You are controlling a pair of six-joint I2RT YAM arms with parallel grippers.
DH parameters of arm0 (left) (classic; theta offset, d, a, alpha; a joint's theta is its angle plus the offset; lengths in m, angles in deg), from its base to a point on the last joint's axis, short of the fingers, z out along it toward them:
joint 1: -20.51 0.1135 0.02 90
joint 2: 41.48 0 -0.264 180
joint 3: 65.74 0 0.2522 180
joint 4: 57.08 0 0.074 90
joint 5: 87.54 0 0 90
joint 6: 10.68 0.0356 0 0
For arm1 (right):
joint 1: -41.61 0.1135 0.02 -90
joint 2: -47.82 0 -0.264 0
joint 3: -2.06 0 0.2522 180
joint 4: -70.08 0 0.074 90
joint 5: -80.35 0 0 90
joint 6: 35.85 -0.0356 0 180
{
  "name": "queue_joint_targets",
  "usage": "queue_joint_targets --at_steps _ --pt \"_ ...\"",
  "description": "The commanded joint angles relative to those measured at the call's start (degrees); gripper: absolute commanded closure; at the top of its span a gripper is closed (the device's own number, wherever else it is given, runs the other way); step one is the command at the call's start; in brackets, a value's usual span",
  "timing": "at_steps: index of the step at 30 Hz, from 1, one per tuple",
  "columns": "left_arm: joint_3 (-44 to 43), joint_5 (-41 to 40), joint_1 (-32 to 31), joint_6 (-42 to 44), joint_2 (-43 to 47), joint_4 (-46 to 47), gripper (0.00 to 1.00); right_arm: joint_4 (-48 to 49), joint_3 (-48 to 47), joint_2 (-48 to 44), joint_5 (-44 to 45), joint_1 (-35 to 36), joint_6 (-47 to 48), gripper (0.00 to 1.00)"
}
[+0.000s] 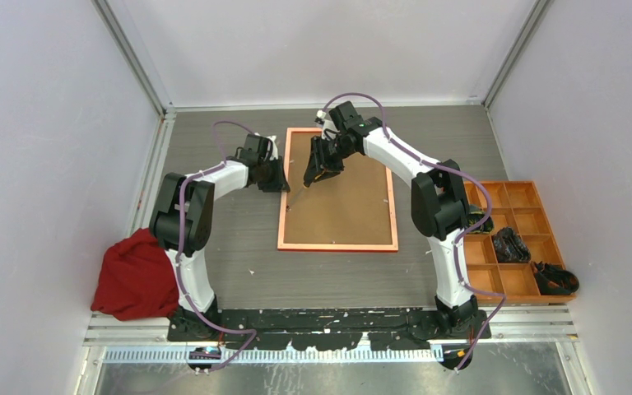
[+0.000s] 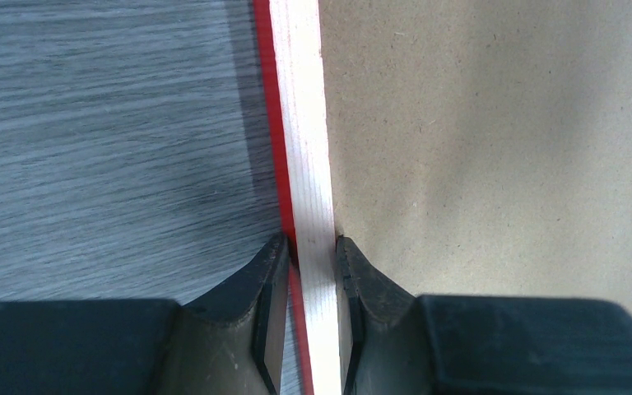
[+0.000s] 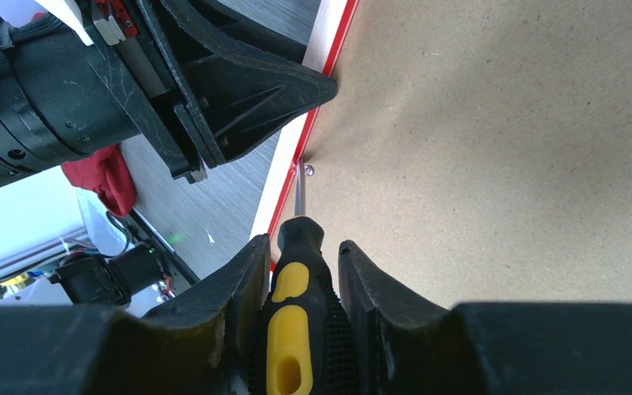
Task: Take the photo out of the frame
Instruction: Release the photo frame item from the photo frame.
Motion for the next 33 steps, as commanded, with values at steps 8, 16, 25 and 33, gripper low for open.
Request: queue_joint_targets --at_steps 8,16,25,33 --pt "0.1 -0.7 0.4 0.9 -0.5 1.0 0.99 -0.9 -0.8 0.1 -2.0 1.0 0.8 0.99" --pt "0.1 -0.5 0.4 1.2 -0.4 1.0 0.99 -1.0 -0.8 0.2 -2.5 1.1 1.1 0.99" --pt "0.1 -0.3 0.5 0.9 -0.8 1.1 1.00 -1.6 -0.9 0.0 -1.6 1.1 2.7 0.99" --pt "0.2 -0.4 0.5 0.8 -0.9 1.2 1.00 -2.7 -1.5 0.3 -0.6 1.1 4.5 0.99"
